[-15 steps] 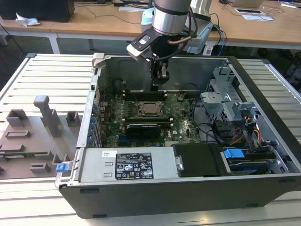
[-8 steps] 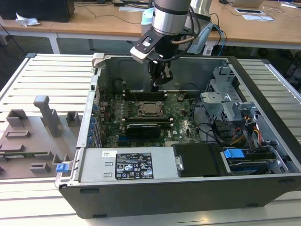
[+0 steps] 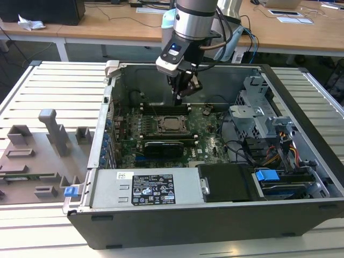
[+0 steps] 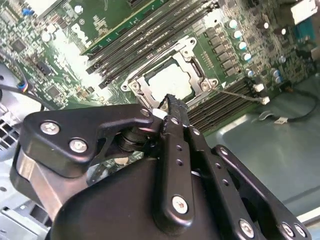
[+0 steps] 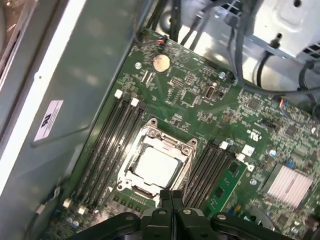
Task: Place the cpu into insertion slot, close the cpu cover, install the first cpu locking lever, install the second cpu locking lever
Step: 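Install the first cpu locking lever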
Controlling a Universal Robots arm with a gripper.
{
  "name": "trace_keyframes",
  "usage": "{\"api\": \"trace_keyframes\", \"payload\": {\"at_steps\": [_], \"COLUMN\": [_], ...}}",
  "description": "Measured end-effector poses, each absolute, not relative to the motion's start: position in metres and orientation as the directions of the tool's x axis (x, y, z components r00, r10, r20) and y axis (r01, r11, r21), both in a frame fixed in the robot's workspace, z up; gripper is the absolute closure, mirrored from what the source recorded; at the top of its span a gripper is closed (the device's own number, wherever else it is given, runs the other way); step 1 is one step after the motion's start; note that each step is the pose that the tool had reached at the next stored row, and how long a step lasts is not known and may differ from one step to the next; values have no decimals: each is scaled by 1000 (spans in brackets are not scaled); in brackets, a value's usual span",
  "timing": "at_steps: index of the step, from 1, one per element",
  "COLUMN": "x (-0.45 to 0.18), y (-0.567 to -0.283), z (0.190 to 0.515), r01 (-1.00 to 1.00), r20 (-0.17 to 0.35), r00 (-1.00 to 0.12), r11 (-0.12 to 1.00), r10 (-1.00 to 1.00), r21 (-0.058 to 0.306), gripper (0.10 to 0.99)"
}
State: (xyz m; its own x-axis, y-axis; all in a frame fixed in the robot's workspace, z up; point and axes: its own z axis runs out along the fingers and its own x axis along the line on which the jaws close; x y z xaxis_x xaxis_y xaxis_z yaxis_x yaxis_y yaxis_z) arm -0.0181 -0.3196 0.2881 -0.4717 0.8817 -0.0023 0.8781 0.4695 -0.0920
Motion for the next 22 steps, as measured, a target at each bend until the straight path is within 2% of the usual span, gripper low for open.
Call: {"api": "trace_keyframes", "payload": {"at_steps": [5, 22], "x": [-18, -18], "y": [-320, -320], "z": [288, 288], "r01": [820, 642], "r20": [-2, -2], "r00": [-568, -765], "r11": [565, 761], "r10": [823, 644], "r21": [-92, -92], "gripper": [980, 980]}}
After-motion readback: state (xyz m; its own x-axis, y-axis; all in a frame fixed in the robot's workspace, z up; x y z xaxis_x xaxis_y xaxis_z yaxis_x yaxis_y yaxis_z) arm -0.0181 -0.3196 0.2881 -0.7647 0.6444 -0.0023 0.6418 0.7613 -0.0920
